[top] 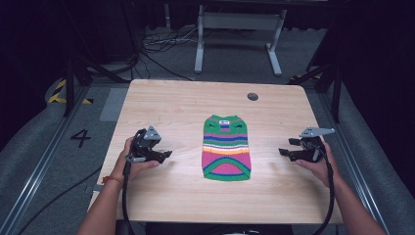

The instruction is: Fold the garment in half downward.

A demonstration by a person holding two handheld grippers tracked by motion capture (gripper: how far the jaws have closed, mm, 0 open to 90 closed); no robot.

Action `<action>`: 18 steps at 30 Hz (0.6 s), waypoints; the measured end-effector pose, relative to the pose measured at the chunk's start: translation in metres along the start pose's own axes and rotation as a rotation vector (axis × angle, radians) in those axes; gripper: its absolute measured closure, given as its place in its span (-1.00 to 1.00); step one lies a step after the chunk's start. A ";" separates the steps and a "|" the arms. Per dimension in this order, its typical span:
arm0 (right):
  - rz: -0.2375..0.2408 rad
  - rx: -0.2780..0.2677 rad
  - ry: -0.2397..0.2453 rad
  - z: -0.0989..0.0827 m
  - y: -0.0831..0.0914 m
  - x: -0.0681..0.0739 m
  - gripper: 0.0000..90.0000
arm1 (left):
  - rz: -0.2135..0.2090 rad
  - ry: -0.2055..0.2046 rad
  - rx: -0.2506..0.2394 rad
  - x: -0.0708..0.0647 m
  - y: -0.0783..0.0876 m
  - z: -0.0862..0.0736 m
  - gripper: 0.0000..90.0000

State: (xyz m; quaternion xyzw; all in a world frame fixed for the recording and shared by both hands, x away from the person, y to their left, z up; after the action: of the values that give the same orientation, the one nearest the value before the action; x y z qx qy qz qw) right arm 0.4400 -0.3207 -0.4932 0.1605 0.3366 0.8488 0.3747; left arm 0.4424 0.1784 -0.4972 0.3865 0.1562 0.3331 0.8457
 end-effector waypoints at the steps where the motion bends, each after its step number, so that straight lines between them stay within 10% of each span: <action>1: -0.008 -0.004 0.020 0.006 -0.002 0.001 -0.19 | -0.009 -0.006 -0.007 0.000 -0.001 0.003 -0.33; 18: 0.016 0.016 0.094 0.086 -0.055 0.005 -0.06 | -0.033 -0.004 -0.046 0.004 -0.042 0.062 -0.23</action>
State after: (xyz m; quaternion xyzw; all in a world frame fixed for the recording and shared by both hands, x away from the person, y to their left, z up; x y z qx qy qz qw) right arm 0.5107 -0.2517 -0.4693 0.1260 0.3594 0.8557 0.3504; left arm 0.4960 0.1272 -0.4890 0.3652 0.1531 0.3216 0.8601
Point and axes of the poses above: each handheld gripper's, and its own axes: y roughly backward along the jaws, z roughly out of its top, x roughly to its left, the point moved 4 cm from there along -y, roughly forward along the jaws, and after that the axes turned 2 degrees about y, right-handed, at the moved point
